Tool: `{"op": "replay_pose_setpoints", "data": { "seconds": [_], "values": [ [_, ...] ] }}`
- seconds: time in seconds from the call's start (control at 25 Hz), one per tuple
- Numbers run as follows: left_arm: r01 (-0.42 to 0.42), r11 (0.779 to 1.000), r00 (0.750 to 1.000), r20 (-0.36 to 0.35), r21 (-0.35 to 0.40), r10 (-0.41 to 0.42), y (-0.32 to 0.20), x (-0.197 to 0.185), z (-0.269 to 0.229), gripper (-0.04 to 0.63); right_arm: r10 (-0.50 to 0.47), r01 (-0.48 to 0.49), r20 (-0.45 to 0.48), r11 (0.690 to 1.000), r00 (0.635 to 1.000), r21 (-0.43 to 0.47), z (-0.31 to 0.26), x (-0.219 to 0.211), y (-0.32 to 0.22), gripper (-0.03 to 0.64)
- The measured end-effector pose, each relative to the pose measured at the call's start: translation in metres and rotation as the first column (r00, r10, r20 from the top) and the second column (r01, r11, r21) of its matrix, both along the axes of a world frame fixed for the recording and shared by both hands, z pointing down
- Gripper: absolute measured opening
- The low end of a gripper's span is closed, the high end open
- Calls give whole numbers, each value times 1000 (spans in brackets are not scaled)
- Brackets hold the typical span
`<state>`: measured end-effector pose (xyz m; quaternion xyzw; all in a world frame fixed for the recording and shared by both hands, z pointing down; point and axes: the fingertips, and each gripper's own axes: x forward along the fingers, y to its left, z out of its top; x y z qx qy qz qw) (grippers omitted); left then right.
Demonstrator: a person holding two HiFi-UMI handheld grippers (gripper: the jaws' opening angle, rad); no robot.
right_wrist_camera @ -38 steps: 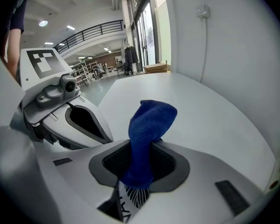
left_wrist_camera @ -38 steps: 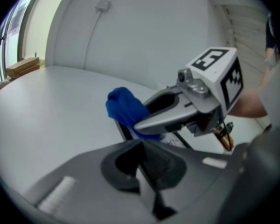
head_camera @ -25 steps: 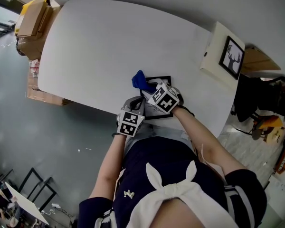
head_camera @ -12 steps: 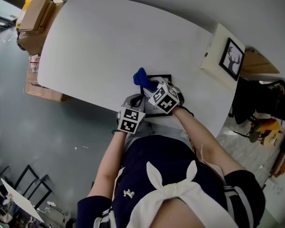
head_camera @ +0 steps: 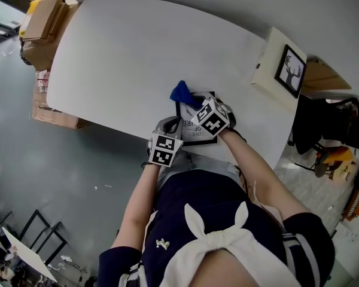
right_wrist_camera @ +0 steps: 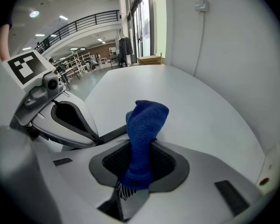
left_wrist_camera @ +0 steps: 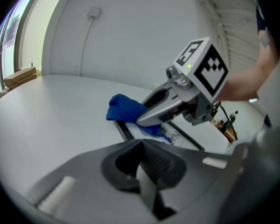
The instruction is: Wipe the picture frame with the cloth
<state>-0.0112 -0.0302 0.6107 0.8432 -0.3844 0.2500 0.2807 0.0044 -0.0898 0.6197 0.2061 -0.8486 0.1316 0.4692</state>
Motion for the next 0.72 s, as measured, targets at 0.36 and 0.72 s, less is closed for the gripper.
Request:
{"op": "replay_pose_setpoints", "data": {
  "seconds": [0.36,0.72],
  "values": [
    [9,1000,1000,0,-3,-9,0,0,0,4,34,-34,-9,999,999,2,0,18,-3,107],
    [14,1000,1000,10,1,-14,0,-1,0,4,74,-74,-6,997,997,-2,-1,37,-4,107]
  ]
}}
